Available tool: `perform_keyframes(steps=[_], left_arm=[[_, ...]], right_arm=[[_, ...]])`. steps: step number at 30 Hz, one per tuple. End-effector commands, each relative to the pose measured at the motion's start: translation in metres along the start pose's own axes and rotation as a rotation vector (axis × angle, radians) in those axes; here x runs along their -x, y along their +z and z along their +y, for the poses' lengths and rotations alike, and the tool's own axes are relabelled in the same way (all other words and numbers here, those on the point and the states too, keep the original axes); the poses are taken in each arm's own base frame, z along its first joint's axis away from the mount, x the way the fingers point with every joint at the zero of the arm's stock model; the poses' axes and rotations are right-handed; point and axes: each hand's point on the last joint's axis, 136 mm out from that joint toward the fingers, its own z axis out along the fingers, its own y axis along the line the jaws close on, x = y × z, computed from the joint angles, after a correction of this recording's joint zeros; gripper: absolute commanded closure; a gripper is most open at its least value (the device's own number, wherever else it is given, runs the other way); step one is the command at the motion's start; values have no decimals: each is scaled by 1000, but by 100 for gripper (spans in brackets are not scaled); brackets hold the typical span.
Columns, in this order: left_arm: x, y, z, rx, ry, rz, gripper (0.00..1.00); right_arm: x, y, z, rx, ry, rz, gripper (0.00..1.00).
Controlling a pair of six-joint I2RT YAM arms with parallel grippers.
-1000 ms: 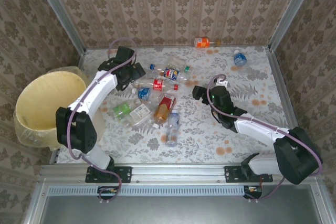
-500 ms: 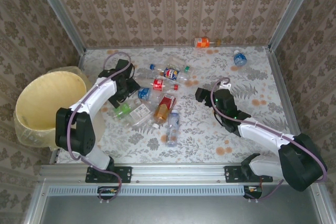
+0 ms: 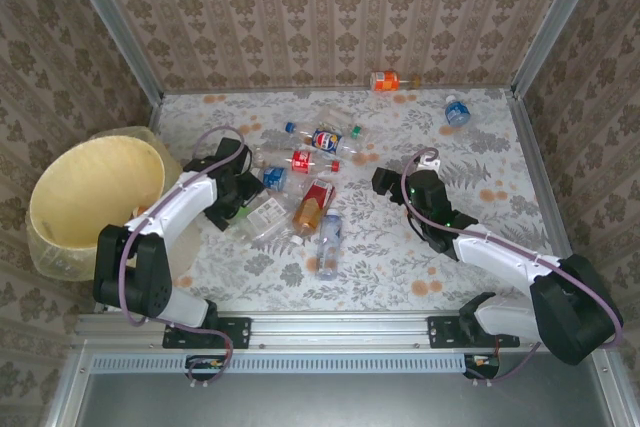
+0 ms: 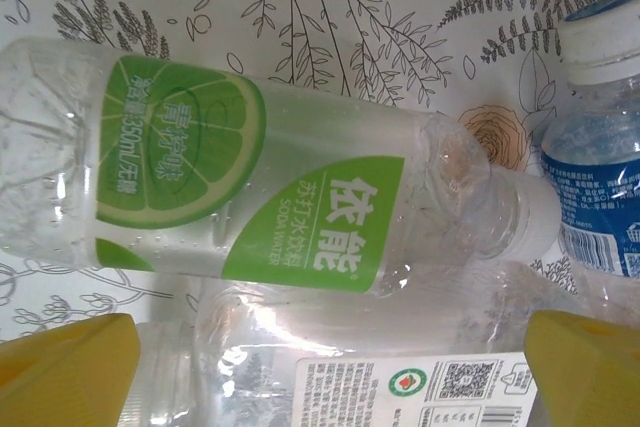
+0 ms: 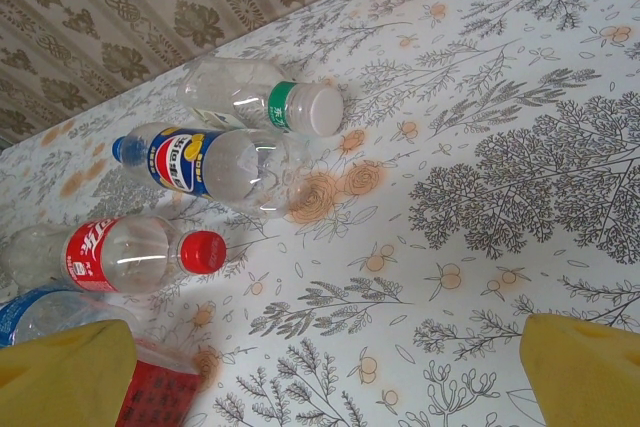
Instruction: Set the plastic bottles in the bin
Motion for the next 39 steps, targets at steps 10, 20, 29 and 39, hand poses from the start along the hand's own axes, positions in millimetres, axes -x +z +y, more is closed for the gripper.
perform_keyframes(steps=[10, 20, 29, 39], left_arm=[[37, 28, -14, -41, -219, -129, 0], [73, 42, -18, 28, -199, -226, 0], [87, 68, -25, 89, -184, -241, 4], [99, 73, -34, 79, -104, -283, 29]], right_arm=[[-2, 0, 1, 14, 2, 18, 0], [-2, -2, 1, 15, -10, 22, 0], [-1, -7, -2, 9, -16, 21, 0], [1, -14, -8, -3, -12, 3, 0]])
